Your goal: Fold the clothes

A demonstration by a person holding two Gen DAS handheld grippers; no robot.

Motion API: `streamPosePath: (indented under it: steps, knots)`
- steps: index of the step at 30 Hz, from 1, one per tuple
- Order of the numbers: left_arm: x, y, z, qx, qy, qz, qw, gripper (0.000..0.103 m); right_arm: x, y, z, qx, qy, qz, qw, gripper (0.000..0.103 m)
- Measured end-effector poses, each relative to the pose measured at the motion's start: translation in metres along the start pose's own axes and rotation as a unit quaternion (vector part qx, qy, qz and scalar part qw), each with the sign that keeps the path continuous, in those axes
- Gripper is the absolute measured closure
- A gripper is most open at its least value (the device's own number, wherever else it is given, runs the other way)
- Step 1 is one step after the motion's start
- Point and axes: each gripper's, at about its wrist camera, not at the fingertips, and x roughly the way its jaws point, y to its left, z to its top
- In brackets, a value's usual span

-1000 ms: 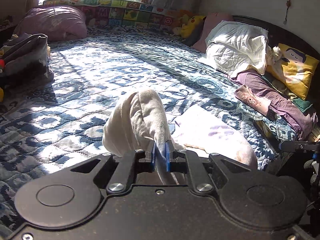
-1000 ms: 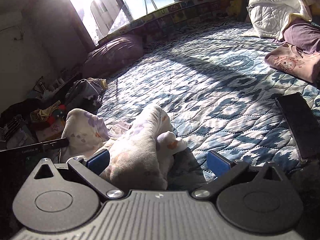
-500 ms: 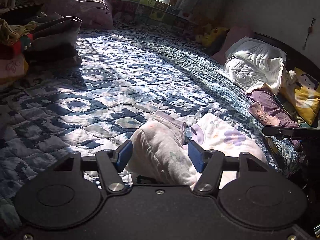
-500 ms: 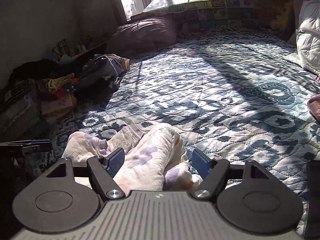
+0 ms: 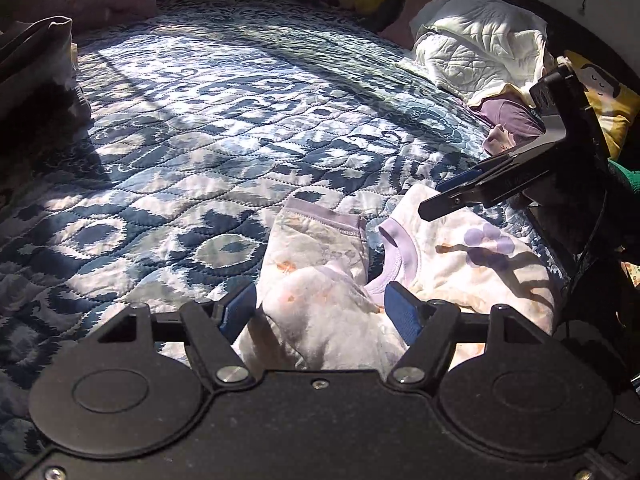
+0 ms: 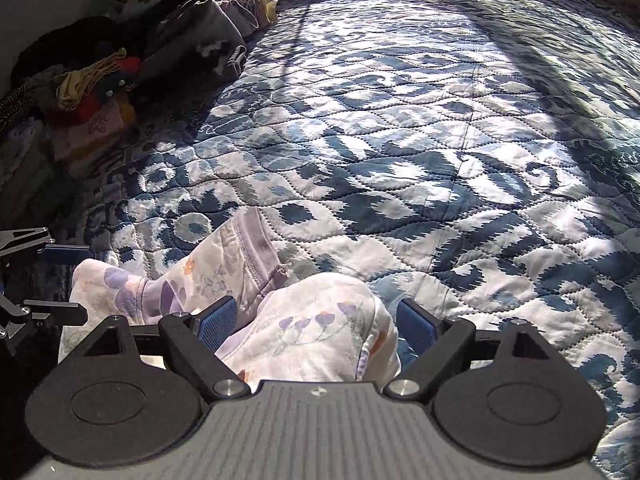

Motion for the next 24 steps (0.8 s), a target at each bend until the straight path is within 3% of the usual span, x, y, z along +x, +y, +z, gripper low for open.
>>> streamPosePath:
  steps: [1, 2, 4, 12, 17, 21, 24]
  knots:
    - [0.004, 0.000, 0.000, 0.006, 0.013, -0.003, 0.9999, 0.059, 0.002, 0.001, -0.004, -0.004, 0.005, 0.002, 1.000, 0.068]
    - [0.004, -0.007, -0.003, 0.027, 0.024, 0.005, 0.9993, 0.070, -0.002, 0.003, -0.010, -0.008, 0.000, 0.002, 1.000, 0.076]
    - [-0.004, -0.017, -0.009, 0.050, 0.023, 0.005, 0.9985, 0.074, -0.009, 0.007, -0.022, -0.017, -0.011, 0.003, 1.000, 0.083]
    - [-0.050, -0.057, -0.021, 0.138, -0.017, 0.018, 0.9901, 0.082, -0.100, 0.014, -0.042, -0.011, -0.105, 0.036, 0.994, 0.086]
    - [-0.091, -0.092, 0.000, 0.205, -0.095, 0.059, 0.9725, 0.084, -0.173, 0.027, -0.040, -0.026, -0.181, 0.045, 0.982, 0.086]
    - [-0.123, -0.116, 0.020, 0.230, -0.169, 0.103, 0.9530, 0.084, -0.226, 0.033, -0.041, -0.030, -0.243, 0.034, 0.969, 0.086]
    - [-0.145, -0.130, 0.033, 0.239, -0.209, 0.115, 0.9413, 0.084, -0.254, 0.030, -0.042, -0.021, -0.275, 0.032, 0.961, 0.086]
